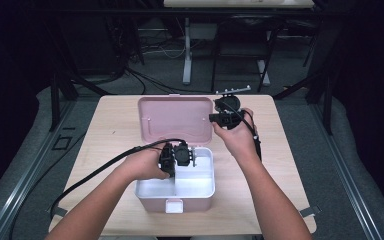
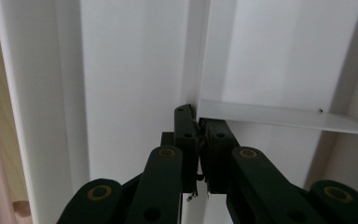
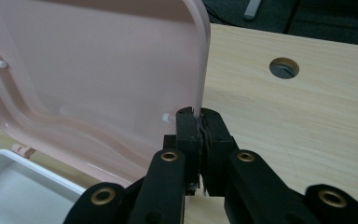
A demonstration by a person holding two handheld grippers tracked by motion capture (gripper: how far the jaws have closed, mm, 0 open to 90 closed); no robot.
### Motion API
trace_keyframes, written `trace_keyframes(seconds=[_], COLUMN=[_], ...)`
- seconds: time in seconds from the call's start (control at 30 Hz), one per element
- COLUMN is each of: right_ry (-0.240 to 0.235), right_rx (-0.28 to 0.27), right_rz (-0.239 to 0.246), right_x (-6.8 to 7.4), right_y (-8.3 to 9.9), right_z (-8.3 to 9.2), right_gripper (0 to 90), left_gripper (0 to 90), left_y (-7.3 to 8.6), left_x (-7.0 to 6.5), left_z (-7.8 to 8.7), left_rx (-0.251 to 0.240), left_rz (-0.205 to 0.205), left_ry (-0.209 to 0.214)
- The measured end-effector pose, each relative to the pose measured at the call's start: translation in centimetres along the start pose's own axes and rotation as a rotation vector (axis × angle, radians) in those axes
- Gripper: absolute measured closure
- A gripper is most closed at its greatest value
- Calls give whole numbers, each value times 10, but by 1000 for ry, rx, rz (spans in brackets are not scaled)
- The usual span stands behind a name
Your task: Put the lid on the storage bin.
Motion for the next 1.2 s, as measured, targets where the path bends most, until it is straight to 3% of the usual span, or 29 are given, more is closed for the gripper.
trace_keyframes(seconds=[0.03,0.07,0.1,0.23,0.27,0.33,0.37,0.4,0.5,0.53,0.57,0.6,0.63,0.67,0.7,0.77,0.8,0.83,0.97,1.03,1.1,1.17,1.2], right_ry=[0,52,10,-5,30,-19,14,-16,4,-48,23,-100,24,-64,4,-22,18,-26,-36,-32,-46,-49,-60], right_rx=[0,-25,-23,-51,-63,-63,-80,-75,-86,-78,-97,-77,-103,-92,-103,-104,-112,-112,-121,-131,-137,-136,-142], right_rz=[0,16,14,36,48,47,61,60,66,59,74,59,84,74,91,94,104,97,89,86,79,72,65], right_x=[0,2,2,5,6,7,9,9,10,10,12,10,13,13,14,15,16,17,17,16,16,15,15], right_y=[0,2,2,7,8,11,13,14,16,17,19,20,21,22,24,26,27,29,33,35,37,39,39], right_z=[0,1,3,13,14,19,22,24,27,30,31,34,34,37,38,41,42,44,48,49,50,52,52], right_gripper=[875,875,876,875,875,875,875,875,876,876,876,875,875,875,875,873,873,870,863,860,856,853,852], left_gripper=[859,859,858,856,856,855,854,853,851,849,846,844,841,839,837,833,830,806,776,754,737,712,700], left_y=[0,0,0,0,0,0,0,0,0,1,1,1,1,1,1,1,2,2,3,5,9,14,16], left_x=[0,0,-1,-1,-2,-2,-2,-2,-3,-4,-5,-6,-7,-8,-8,-9,-10,-10,-10,-10,-9,-7,-4], left_z=[0,0,0,0,0,0,0,0,0,1,1,0,1,1,1,1,1,1,2,3,3,4,6], left_rx=[0,0,-1,-1,2,-4,-4,-4,-6,-6,-10,-13,-12,-9,-11,-12,-13,-22,-23,-31,-66,-92,-93], left_rz=[0,0,-2,-9,-10,-8,-10,-10,-14,-15,-16,-13,-15,-15,-21,-20,-19,-14,-14,-4,57,84,79], left_ry=[0,-1,-5,-18,-23,-22,-25,-25,-39,-44,-51,-56,-66,-69,-80,-80,-91,-111,-127,-130,-119,-122,-113])
Point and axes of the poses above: each handheld gripper's, and its own axes: z roughly backward along the jaws, y roughly out of its underside, x roughly to its left, the point moved 2 cm from there along -z, roughly forward along the jaws, and after that the axes turned 12 degrees about -x, right-handed, at the moved point
